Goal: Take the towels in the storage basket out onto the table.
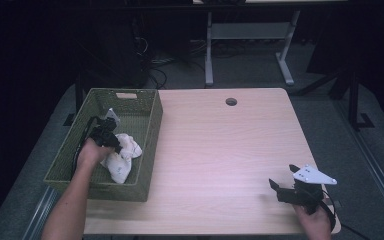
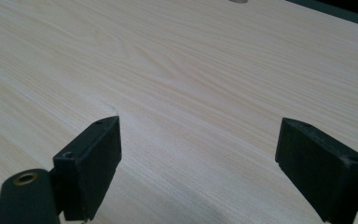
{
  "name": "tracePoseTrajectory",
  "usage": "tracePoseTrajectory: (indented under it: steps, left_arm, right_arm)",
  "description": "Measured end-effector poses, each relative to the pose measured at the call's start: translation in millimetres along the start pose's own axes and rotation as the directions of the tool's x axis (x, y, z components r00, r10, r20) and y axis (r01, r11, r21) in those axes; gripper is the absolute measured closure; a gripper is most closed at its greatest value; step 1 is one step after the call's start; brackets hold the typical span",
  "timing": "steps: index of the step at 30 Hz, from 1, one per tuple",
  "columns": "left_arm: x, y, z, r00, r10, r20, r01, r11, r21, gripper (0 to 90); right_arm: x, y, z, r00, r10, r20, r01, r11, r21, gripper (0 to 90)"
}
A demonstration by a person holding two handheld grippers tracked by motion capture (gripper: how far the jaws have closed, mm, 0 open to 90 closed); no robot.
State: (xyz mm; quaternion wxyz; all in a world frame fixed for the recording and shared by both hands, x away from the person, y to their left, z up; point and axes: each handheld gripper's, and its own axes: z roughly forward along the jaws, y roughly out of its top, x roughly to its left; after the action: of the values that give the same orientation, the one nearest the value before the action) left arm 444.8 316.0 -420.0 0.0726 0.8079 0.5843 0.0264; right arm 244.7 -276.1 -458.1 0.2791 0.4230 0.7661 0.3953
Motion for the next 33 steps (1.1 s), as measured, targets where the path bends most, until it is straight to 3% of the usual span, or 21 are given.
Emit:
tracePoseTrajectory:
  steps: [5,6,11,16,17,19,20,21,22,23,27,30,31,33]
  left_arm:
    - [1.3,-1.9,-6.1,0.9995,0.012,0.029,-0.012,0.9999,0.008,73.9]
    - [2.2,-3.5,-10.4,0.999,0.003,0.045,-0.003,1.0,-0.002,73.9]
    - [4.5,-8.1,-29.5,0.9978,0.033,0.057,-0.03,0.9981,-0.054,73.9]
    - [6.2,-11.8,-43.9,0.9971,0.035,0.068,-0.029,0.9958,-0.086,73.9]
    - [10.1,-14.5,-51.3,0.9933,0.026,0.112,-0.013,0.9934,-0.114,73.9]
    - [12.1,-15.9,-55.3,0.9921,0.022,0.123,-0.006,0.9917,-0.128,73.9]
    - [15.6,-19.6,-62.9,0.9859,0.007,0.167,0.021,0.9865,-0.162,73.9]
    - [15.6,-19.6,-62.9,0.9859,0.007,0.167,0.021,0.9865,-0.162,73.9]
    - [18.6,-23.2,-70.5,0.9767,0.0,0.215,0.043,0.9799,-0.195,74.0]
    - [20.0,-25.1,-74.3,0.9718,0.001,0.236,0.05,0.9769,-0.208,73.9]
    - [21.6,-29.5,-84.2,0.9704,0.018,0.241,0.041,0.9703,-0.238,73.9]
    - [21.7,-34.5,-96.9,0.9611,0.028,0.275,0.05,0.9607,-0.273,73.9]
    - [20.6,-35.4,-100.2,0.9649,0.035,0.26,0.04,0.9597,-0.278,73.8]
    - [19.8,-36.2,-103.2,0.9644,0.041,0.261,0.034,0.9598,-0.279,73.9]
  right_arm:
    - [0.0,-0.3,1.0,1.0,-0.004,0.002,0.004,1.0,0.005,13.9]
    - [0.1,-0.5,1.5,1.0,-0.007,0.001,0.007,1.0,0.007,13.9]
    - [0.4,-0.4,1.4,0.9999,-0.01,0.001,0.01,1.0,0.007,13.9]
    - [0.8,-0.2,0.6,1.0,-0.009,0.003,0.009,1.0,0.004,13.9]
    - [0.4,0.0,0.1,0.9999,-0.013,0.003,0.013,1.0,0.0,13.9]
    - [0.5,0.1,0.0,0.9999,-0.012,0.003,0.012,1.0,0.0,13.9]
    - [0.8,0.5,0.0,0.9999,-0.011,0.003,0.011,1.0,-0.003,13.8]
    - [1.0,0.7,0.0,1.0,-0.009,0.003,0.009,1.0,-0.002,13.8]
    - [1.1,0.8,0.1,1.0,-0.009,0.004,0.009,1.0,-0.002,13.8]
    - [1.2,1.0,0.0,1.0,-0.008,0.004,0.008,1.0,-0.001,13.8]
    - [1.1,1.0,0.3,0.9999,-0.008,0.006,0.008,1.0,0.001,13.8]
    - [1.1,1.2,0.1,1.0,-0.007,0.006,0.007,1.0,-0.001,13.8]
    - [1.0,1.1,0.1,1.0,-0.006,0.007,0.006,1.0,-0.002,13.9]
    - [0.9,1.1,0.2,1.0,-0.006,0.007,0.006,1.0,-0.001,13.8]
